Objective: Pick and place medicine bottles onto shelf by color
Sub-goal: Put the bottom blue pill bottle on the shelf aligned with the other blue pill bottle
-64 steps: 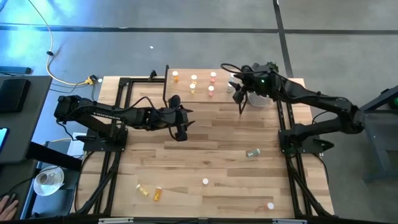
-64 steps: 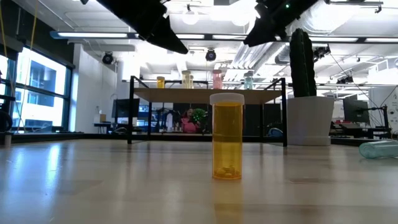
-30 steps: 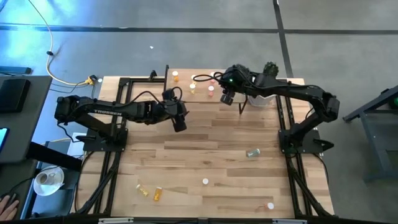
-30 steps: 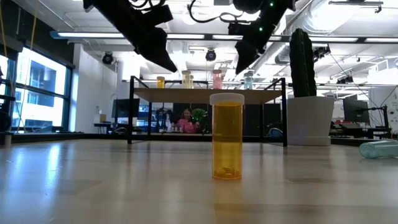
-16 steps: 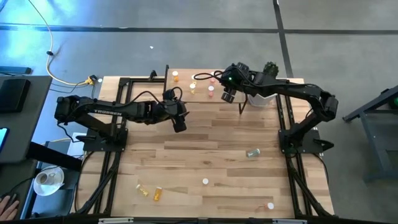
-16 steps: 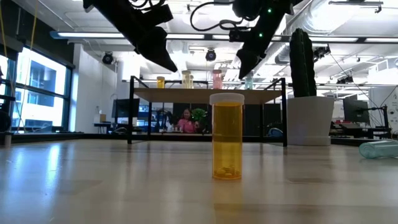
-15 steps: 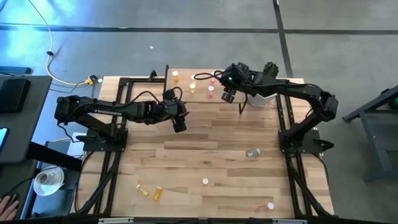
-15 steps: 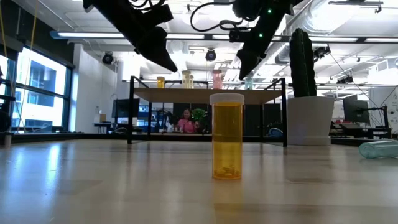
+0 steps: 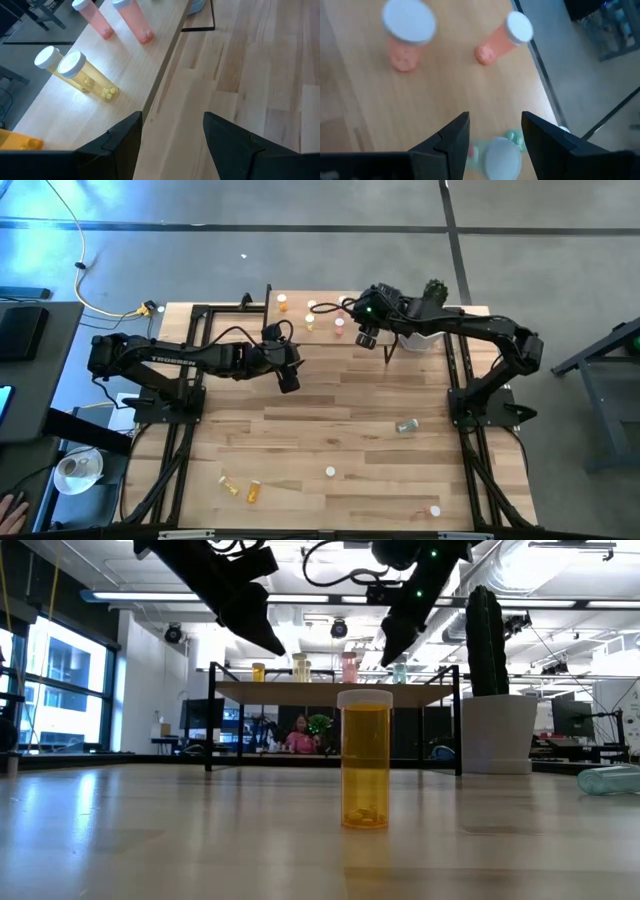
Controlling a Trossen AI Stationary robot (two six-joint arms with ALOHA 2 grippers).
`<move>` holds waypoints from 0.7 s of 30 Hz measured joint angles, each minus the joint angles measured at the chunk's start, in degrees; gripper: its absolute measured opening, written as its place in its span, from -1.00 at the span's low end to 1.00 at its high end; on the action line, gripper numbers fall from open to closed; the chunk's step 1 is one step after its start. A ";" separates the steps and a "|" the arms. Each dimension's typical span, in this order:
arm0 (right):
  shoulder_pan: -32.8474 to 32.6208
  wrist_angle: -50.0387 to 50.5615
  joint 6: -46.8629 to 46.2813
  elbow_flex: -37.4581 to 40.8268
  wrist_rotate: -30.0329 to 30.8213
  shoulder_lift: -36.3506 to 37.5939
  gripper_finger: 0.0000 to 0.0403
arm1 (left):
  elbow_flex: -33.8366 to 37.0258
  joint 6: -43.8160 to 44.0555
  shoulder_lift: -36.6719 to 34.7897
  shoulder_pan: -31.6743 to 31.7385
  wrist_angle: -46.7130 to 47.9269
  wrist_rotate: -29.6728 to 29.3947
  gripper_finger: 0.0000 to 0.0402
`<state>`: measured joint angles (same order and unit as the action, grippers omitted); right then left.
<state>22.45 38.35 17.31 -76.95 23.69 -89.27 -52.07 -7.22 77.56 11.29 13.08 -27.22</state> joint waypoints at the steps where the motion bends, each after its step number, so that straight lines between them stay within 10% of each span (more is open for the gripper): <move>1: -0.31 0.33 0.81 -0.21 0.23 0.00 -0.16 | 0.00 0.00 0.00 0.00 0.00 0.00 -0.01; 21: -1.61 14.50 -0.58 -14.14 3.06 -9.12 -0.16 | -0.04 0.11 0.00 0.00 1.36 0.22 -0.01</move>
<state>20.84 52.84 16.73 -91.09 26.74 -98.40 -52.12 -7.11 77.56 11.29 14.44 -27.00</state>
